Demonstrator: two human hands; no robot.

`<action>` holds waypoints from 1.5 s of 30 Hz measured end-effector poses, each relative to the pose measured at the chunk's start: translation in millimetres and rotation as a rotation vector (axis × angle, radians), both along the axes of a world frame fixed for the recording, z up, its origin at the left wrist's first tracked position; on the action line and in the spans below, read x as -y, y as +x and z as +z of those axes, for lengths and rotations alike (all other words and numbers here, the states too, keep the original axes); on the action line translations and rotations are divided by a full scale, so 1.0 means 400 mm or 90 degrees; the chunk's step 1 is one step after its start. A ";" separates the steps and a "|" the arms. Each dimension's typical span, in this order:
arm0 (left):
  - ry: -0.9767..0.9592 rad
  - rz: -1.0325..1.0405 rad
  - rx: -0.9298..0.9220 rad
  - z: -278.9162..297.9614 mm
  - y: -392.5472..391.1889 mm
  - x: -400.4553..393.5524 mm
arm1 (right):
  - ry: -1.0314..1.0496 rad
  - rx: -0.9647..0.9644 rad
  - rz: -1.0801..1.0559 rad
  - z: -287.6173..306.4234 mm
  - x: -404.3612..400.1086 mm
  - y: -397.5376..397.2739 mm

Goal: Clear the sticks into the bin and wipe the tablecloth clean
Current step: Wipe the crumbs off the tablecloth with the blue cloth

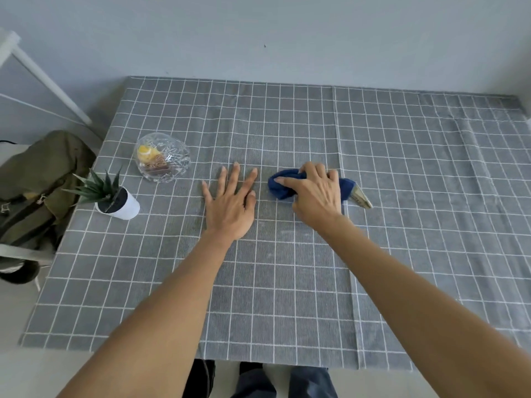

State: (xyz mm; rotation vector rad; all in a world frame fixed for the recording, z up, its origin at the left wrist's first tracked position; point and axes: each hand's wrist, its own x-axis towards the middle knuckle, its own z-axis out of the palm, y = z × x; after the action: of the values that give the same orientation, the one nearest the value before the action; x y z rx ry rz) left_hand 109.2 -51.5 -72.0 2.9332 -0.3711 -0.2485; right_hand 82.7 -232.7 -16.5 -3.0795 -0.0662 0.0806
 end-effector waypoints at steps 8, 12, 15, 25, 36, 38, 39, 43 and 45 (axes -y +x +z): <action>-0.009 -0.001 -0.001 0.002 0.000 -0.002 | -0.003 -0.020 -0.011 -0.034 0.032 -0.051; -0.003 -0.002 -0.009 0.001 0.006 -0.006 | -0.028 -0.031 -0.036 -0.024 0.052 -0.071; 0.000 -0.009 -0.026 0.003 0.008 -0.007 | -0.031 -0.015 -0.044 -0.002 0.045 -0.052; 0.003 -0.008 -0.001 0.002 0.006 -0.008 | 0.006 -0.010 0.032 -0.027 -0.059 -0.022; 0.007 0.000 -0.007 0.002 0.006 -0.003 | -0.022 -0.024 0.049 -0.012 -0.027 -0.052; 0.007 0.003 -0.009 0.002 0.008 -0.005 | -0.015 -0.026 0.034 -0.010 -0.019 -0.061; 0.006 0.004 -0.014 0.003 0.008 -0.005 | -0.012 -0.028 0.023 -0.013 -0.008 -0.073; 0.008 -0.002 -0.026 0.003 0.009 -0.004 | 0.002 -0.031 -0.018 -0.022 0.059 -0.126; -0.005 -0.015 -0.034 0.007 0.012 -0.008 | 0.005 -0.027 -0.029 -0.017 0.074 -0.131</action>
State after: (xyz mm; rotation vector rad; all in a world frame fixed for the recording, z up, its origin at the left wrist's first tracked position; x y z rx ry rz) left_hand 114.0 -48.1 -69.3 2.9100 -0.3992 -0.3268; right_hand 30.2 -262.2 -23.3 -3.0677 0.0064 0.1420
